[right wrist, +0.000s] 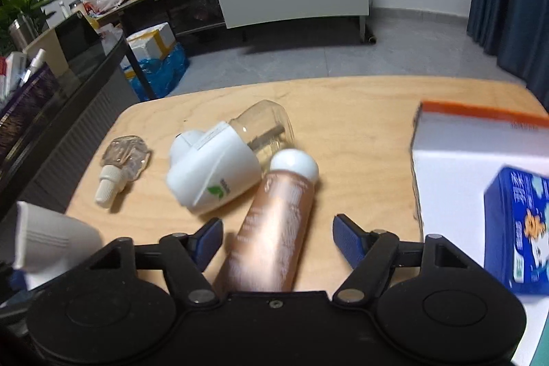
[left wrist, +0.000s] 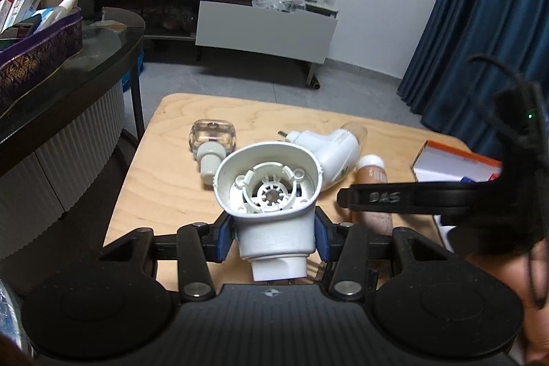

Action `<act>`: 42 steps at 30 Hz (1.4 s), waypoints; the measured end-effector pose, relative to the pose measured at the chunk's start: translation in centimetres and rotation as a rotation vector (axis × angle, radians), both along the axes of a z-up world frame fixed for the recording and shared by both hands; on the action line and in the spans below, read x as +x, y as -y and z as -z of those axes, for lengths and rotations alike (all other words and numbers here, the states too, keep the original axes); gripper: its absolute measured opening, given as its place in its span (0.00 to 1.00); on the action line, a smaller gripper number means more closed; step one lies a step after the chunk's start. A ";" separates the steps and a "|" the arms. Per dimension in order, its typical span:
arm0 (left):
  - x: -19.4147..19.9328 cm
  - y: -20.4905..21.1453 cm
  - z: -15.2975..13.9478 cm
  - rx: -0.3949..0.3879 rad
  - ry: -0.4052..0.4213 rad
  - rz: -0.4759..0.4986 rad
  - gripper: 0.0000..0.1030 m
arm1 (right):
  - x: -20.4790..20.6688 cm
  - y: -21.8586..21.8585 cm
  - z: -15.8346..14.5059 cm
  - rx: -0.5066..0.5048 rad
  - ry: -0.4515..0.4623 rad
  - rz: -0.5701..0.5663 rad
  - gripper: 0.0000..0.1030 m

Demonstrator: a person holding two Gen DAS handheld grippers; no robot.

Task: Organize rigid objects
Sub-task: 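Grasp the white diffuser base with the left tool while the right tool grasps the tan bottle, then carry the diffuser base and tan bottle over the white box with both tools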

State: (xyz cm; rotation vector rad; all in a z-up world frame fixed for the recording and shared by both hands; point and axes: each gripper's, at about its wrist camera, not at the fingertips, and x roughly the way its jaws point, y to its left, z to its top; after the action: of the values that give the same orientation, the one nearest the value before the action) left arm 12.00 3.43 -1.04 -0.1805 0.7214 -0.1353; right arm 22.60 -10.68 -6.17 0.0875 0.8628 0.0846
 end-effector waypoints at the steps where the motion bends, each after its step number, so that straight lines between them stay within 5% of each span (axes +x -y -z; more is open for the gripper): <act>1: 0.1 0.0 0.0 -0.004 0.003 -0.001 0.45 | 0.1 -0.2 0.0 -0.020 0.010 -0.004 0.57; 3: 0.1 0.0 0.1 -0.008 0.005 -0.007 0.45 | 0.1 -0.4 0.0 -0.039 0.017 -0.003 0.46; 17: -2.6 0.7 -1.0 -0.020 0.011 -0.014 0.45 | -7.4 2.4 -4.9 -0.032 0.150 -0.040 0.45; 31: -8.9 2.8 -3.2 0.003 0.021 -0.001 0.45 | -17.8 9.5 -9.8 0.065 0.240 0.062 0.44; 42: -10.6 9.1 -4.6 -0.018 0.042 0.125 0.45 | -24.3 15.8 -11.4 0.037 0.273 0.165 0.44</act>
State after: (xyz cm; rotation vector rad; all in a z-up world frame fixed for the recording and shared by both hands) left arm 1.35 -5.66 3.60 -0.1488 0.6896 -0.2643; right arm -1.66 -26.52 5.22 0.1774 0.5786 -0.0419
